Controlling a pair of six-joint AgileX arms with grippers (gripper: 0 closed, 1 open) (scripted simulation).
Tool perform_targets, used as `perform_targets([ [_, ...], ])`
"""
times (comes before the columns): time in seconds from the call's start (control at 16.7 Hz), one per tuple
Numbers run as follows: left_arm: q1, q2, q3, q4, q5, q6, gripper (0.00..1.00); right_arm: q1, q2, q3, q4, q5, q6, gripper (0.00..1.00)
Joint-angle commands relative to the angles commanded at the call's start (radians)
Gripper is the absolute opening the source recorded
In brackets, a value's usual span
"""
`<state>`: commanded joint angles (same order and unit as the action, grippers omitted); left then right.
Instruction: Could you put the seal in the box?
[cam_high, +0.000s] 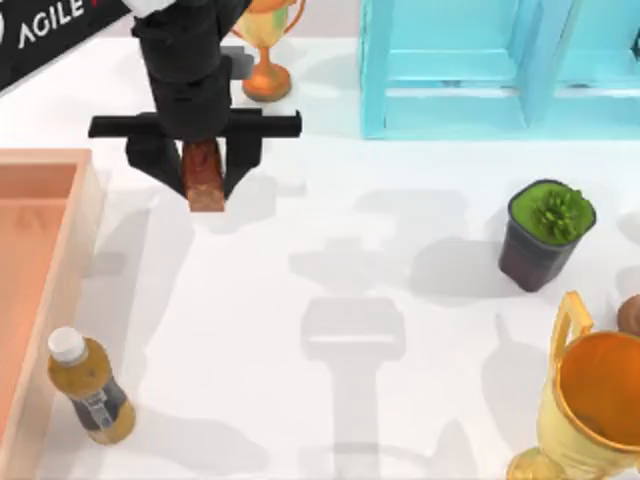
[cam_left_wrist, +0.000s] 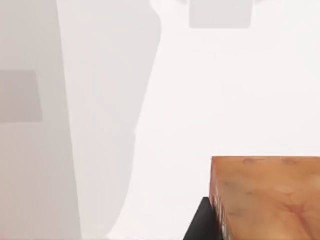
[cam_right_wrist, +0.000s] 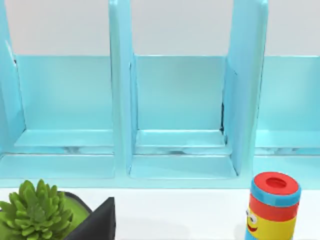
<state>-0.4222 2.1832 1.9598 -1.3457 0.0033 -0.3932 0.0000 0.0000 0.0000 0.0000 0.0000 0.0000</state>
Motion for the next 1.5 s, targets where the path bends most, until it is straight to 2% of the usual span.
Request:
perform_targets([
  [0.18,0.016,-0.004,-0.008,0.002,0.0,0.014,0.0,0.0,0.0,0.0,0.0,0.0,0.0,1.0],
  [0.3,0.072,-0.03,-0.029,0.001,0.004,0.065,0.0,0.0,0.0,0.0,0.0,0.0,0.0,1.0],
  [0.48,0.234,-0.107,-0.1,-0.001,0.008,0.219,0.0,0.0,0.0,0.0,0.0,0.0,0.0,1.0],
  [0.72,0.505,-0.241,-0.243,-0.011,0.005,0.513,0.0,0.0,0.0,0.0,0.0,0.0,0.0,1.0],
  [0.9,0.642,-0.343,-0.344,-0.007,-0.001,0.649,0.0,0.0,0.0,0.0,0.0,0.0,0.0,1.0],
  [1.08,0.697,-0.395,-0.393,-0.001,-0.004,0.692,0.0,0.0,0.0,0.0,0.0,0.0,0.0,1.0],
  [1.5,0.696,-0.389,-0.43,0.035,-0.007,0.693,0.0,0.0,0.0,0.0,0.0,0.0,0.0,1.0],
])
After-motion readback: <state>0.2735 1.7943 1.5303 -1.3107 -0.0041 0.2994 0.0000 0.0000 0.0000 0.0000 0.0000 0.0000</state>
